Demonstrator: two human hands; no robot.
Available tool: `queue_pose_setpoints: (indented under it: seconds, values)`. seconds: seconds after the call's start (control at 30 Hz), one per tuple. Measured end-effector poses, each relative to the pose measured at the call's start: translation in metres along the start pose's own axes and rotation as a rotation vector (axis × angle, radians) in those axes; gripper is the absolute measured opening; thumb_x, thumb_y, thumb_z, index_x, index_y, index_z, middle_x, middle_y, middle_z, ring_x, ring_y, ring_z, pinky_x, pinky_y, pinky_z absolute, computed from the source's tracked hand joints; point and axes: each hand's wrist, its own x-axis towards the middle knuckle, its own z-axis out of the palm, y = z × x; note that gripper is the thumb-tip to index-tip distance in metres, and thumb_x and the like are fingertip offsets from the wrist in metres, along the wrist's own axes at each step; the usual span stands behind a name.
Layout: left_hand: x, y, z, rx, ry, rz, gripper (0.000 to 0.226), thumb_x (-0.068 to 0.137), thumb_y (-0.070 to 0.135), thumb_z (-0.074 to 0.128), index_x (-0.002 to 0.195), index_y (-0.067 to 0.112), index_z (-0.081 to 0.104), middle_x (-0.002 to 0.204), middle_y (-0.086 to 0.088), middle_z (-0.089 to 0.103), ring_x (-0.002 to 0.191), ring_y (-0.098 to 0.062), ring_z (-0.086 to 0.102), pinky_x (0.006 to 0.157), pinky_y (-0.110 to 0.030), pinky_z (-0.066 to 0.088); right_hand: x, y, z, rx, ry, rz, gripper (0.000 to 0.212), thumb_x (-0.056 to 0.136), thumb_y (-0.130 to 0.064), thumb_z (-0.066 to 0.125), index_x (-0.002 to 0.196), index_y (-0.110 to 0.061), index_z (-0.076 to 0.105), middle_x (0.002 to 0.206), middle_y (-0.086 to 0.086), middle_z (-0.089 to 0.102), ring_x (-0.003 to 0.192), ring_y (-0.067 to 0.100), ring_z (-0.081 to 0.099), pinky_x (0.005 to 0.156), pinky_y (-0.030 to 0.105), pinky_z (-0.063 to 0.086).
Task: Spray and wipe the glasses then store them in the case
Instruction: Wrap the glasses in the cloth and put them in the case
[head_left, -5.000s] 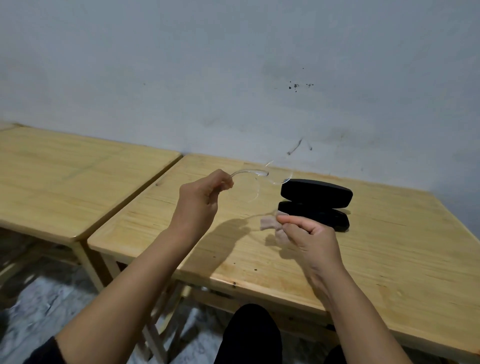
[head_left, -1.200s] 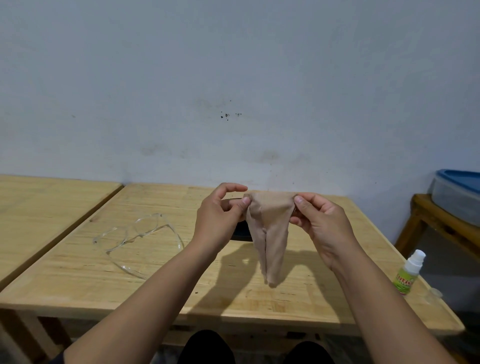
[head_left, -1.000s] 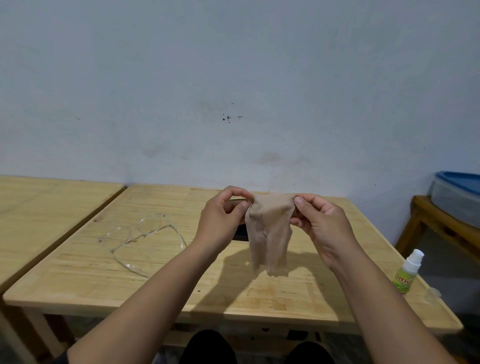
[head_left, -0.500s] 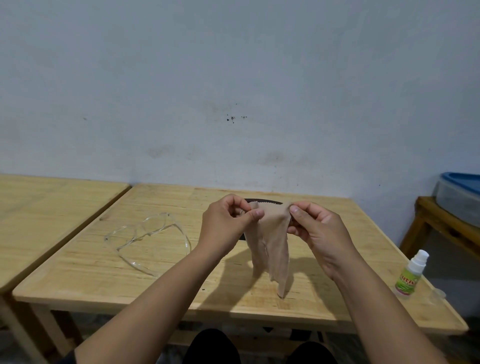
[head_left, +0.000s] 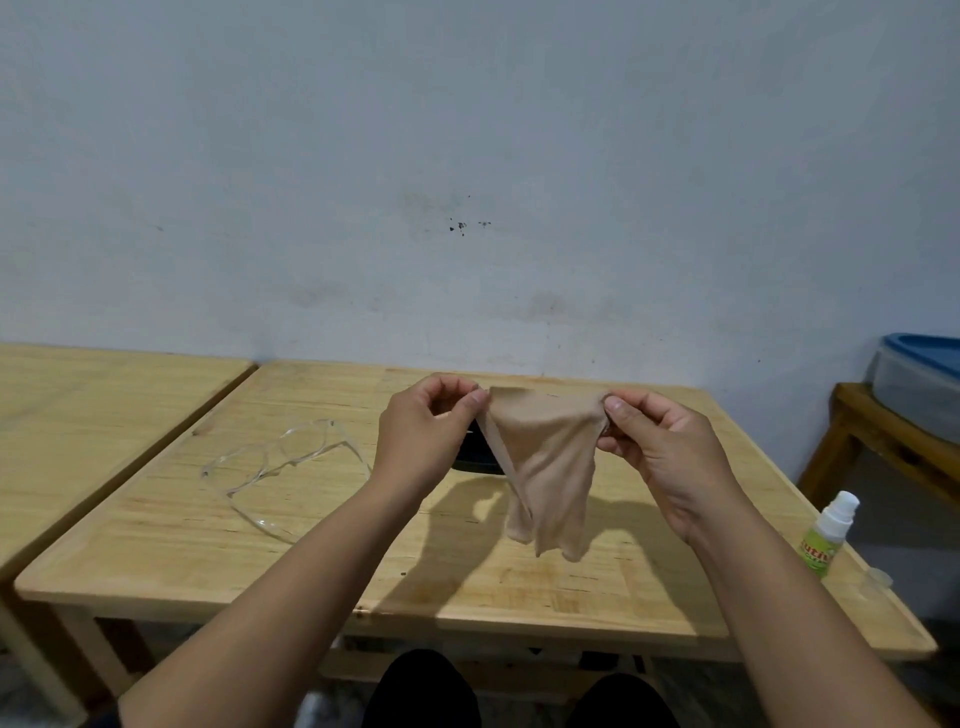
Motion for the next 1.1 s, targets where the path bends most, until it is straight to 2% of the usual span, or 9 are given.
queue_pose_setpoints:
  seconds: [0.13, 0.27, 0.5, 0.67, 0.77, 0.87, 0.97, 1.03, 1.1]
  values:
    - [0.008, 0.005, -0.007, 0.000, 0.026, 0.022, 0.009, 0.083, 0.021, 0.067, 0.075, 0.025, 0.067, 0.073, 0.010, 0.069, 0.069, -0.004, 0.062, 0.075, -0.024, 0.051, 0.005, -0.011, -0.007, -0.003, 0.009, -0.027, 0.012, 0.088, -0.003, 0.057, 0.082, -0.007, 0.066, 0.073, 0.006, 0.064, 0.063, 0.013, 0.058, 0.059, 0.016, 0.053]
    - [0.017, 0.007, -0.009, 0.001, 0.010, 0.036, 0.012, 0.086, 0.017, 0.063, 0.078, 0.024, 0.069, 0.080, 0.008, 0.072, 0.081, -0.010, 0.066, 0.087, -0.037, 0.054, 0.013, -0.017, -0.015, -0.029, 0.017, -0.038, 0.011, 0.089, -0.003, 0.057, 0.082, -0.007, 0.066, 0.075, 0.006, 0.063, 0.063, 0.013, 0.058, 0.061, 0.016, 0.055]
    - [0.036, 0.006, 0.005, 0.087, -0.032, 0.057, 0.023, 0.089, 0.010, 0.054, 0.079, 0.026, 0.068, 0.081, 0.008, 0.070, 0.080, -0.009, 0.063, 0.089, -0.037, 0.052, 0.038, -0.007, -0.019, -0.176, 0.038, 0.029, 0.012, 0.090, -0.004, 0.057, 0.084, -0.009, 0.066, 0.078, 0.007, 0.064, 0.066, 0.014, 0.059, 0.071, 0.021, 0.055]
    - [0.042, 0.009, 0.006, 0.109, -0.066, 0.109, 0.028, 0.091, 0.011, 0.051, 0.078, 0.030, 0.067, 0.082, 0.009, 0.070, 0.084, -0.012, 0.065, 0.089, -0.033, 0.052, 0.046, -0.014, -0.023, -0.221, 0.033, -0.008, 0.013, 0.091, -0.005, 0.055, 0.086, -0.010, 0.066, 0.077, 0.004, 0.065, 0.067, 0.012, 0.060, 0.077, 0.026, 0.055]
    - [0.023, -0.005, -0.004, 0.177, -0.165, 0.148, 0.028, 0.091, 0.009, 0.052, 0.078, 0.028, 0.068, 0.082, 0.010, 0.071, 0.085, -0.007, 0.066, 0.085, -0.026, 0.051, 0.030, -0.001, -0.032, -0.303, -0.032, -0.005, 0.013, 0.090, -0.005, 0.056, 0.085, -0.012, 0.066, 0.076, 0.004, 0.065, 0.064, 0.013, 0.061, 0.075, 0.026, 0.055]
    - [-0.013, -0.034, -0.019, 0.327, -0.316, 0.183, 0.028, 0.090, 0.009, 0.055, 0.078, 0.032, 0.067, 0.080, 0.014, 0.072, 0.083, 0.003, 0.064, 0.077, -0.012, 0.047, 0.002, 0.026, -0.046, -0.449, -0.162, 0.057, 0.020, 0.090, -0.004, 0.057, 0.082, -0.018, 0.067, 0.075, 0.008, 0.067, 0.060, 0.011, 0.063, 0.071, 0.026, 0.053]
    - [-0.040, -0.061, -0.029, 0.457, -0.521, 0.185, 0.028, 0.088, 0.010, 0.058, 0.080, 0.035, 0.068, 0.082, 0.017, 0.072, 0.084, 0.001, 0.065, 0.076, -0.015, 0.049, -0.025, 0.047, -0.057, -0.590, -0.335, 0.173, 0.014, 0.090, -0.006, 0.057, 0.090, -0.013, 0.070, 0.076, 0.005, 0.069, 0.062, 0.005, 0.065, 0.062, 0.015, 0.051]
    - [-0.046, -0.070, -0.032, 0.530, -0.666, 0.183, 0.024, 0.088, 0.009, 0.058, 0.088, 0.029, 0.071, 0.086, 0.015, 0.073, 0.088, 0.004, 0.064, 0.080, -0.012, 0.048, -0.034, 0.050, -0.061, -0.667, -0.436, 0.216, 0.015, 0.089, -0.011, 0.059, 0.098, -0.012, 0.070, 0.081, 0.004, 0.072, 0.068, 0.005, 0.066, 0.066, 0.014, 0.052]
    - [-0.047, -0.072, -0.035, 0.539, -0.703, 0.183, 0.023, 0.089, 0.008, 0.057, 0.096, 0.024, 0.072, 0.093, 0.014, 0.072, 0.092, 0.008, 0.062, 0.080, -0.006, 0.045, -0.037, 0.050, -0.063, -0.659, -0.459, 0.221, 0.016, 0.089, -0.015, 0.059, 0.101, -0.014, 0.070, 0.086, 0.004, 0.074, 0.077, 0.009, 0.068, 0.069, 0.015, 0.053]
